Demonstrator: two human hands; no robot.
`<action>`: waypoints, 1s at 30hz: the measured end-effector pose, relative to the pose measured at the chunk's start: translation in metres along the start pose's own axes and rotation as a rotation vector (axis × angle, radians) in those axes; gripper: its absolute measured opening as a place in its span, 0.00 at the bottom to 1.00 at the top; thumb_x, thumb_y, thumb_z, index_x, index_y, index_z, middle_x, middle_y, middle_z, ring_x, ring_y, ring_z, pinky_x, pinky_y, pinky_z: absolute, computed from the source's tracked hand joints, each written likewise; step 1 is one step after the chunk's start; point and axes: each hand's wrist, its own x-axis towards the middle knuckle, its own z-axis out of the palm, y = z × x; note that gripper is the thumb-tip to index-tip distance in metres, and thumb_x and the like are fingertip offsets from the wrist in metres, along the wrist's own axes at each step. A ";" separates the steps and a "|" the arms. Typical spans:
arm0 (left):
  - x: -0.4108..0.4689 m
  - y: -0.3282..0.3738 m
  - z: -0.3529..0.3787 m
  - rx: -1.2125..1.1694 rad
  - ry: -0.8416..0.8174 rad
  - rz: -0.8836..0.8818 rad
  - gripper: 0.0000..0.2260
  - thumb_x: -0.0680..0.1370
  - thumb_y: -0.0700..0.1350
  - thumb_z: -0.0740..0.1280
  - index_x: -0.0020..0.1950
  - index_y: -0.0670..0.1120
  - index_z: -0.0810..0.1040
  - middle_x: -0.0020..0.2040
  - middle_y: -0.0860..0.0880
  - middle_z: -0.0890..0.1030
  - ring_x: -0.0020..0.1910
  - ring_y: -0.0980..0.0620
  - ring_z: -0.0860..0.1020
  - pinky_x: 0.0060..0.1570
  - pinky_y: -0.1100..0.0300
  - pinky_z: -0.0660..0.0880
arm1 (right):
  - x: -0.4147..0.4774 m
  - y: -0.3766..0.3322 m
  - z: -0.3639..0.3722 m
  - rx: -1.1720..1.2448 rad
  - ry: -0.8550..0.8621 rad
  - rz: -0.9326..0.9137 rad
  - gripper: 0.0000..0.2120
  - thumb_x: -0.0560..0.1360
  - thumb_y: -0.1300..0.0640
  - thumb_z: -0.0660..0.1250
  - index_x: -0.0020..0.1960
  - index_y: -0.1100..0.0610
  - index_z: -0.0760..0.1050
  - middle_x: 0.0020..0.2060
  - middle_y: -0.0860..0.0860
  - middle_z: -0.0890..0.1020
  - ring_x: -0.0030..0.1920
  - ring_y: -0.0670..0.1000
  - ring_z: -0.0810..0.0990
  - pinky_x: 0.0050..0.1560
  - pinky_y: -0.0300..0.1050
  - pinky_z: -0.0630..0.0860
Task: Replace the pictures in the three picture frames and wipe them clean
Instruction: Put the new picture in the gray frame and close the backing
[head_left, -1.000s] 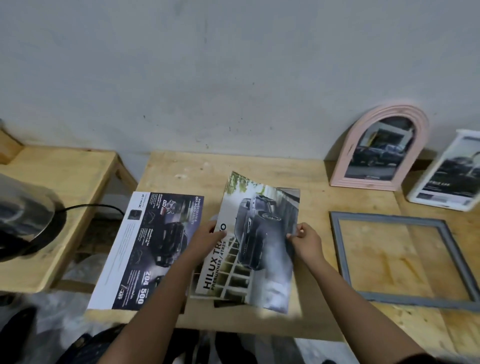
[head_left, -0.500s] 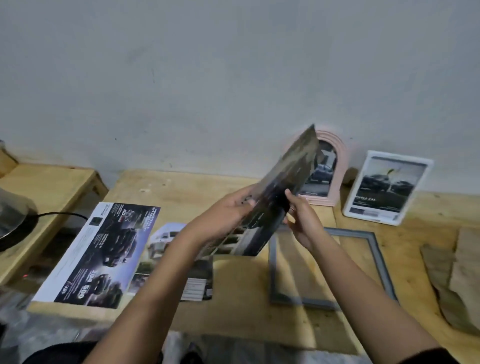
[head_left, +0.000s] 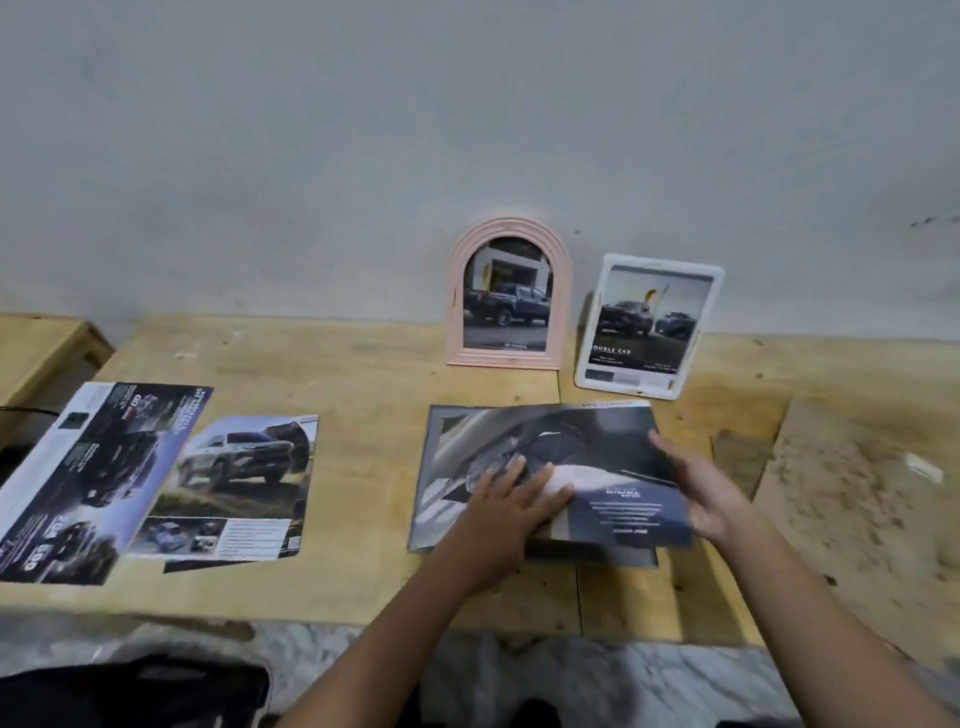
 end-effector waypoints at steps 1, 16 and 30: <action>0.001 -0.003 0.015 -0.013 -0.036 -0.010 0.29 0.80 0.40 0.54 0.76 0.56 0.45 0.78 0.51 0.44 0.76 0.46 0.39 0.74 0.45 0.40 | 0.010 0.008 -0.004 -0.153 0.058 0.021 0.17 0.75 0.56 0.66 0.59 0.67 0.74 0.47 0.64 0.81 0.42 0.60 0.81 0.41 0.51 0.81; 0.017 -0.049 0.068 -0.056 -0.186 -0.296 0.29 0.80 0.59 0.50 0.77 0.54 0.41 0.77 0.49 0.37 0.75 0.46 0.34 0.71 0.46 0.33 | 0.047 0.057 0.007 -1.074 0.548 -0.439 0.14 0.71 0.66 0.67 0.56 0.59 0.71 0.53 0.56 0.76 0.55 0.56 0.73 0.50 0.47 0.74; 0.022 -0.075 0.067 -0.071 -0.173 -0.223 0.29 0.80 0.60 0.50 0.77 0.54 0.42 0.76 0.50 0.36 0.75 0.46 0.33 0.72 0.45 0.33 | 0.046 0.091 0.031 -1.604 0.304 -0.396 0.33 0.76 0.38 0.57 0.76 0.50 0.53 0.77 0.50 0.50 0.76 0.55 0.45 0.74 0.49 0.50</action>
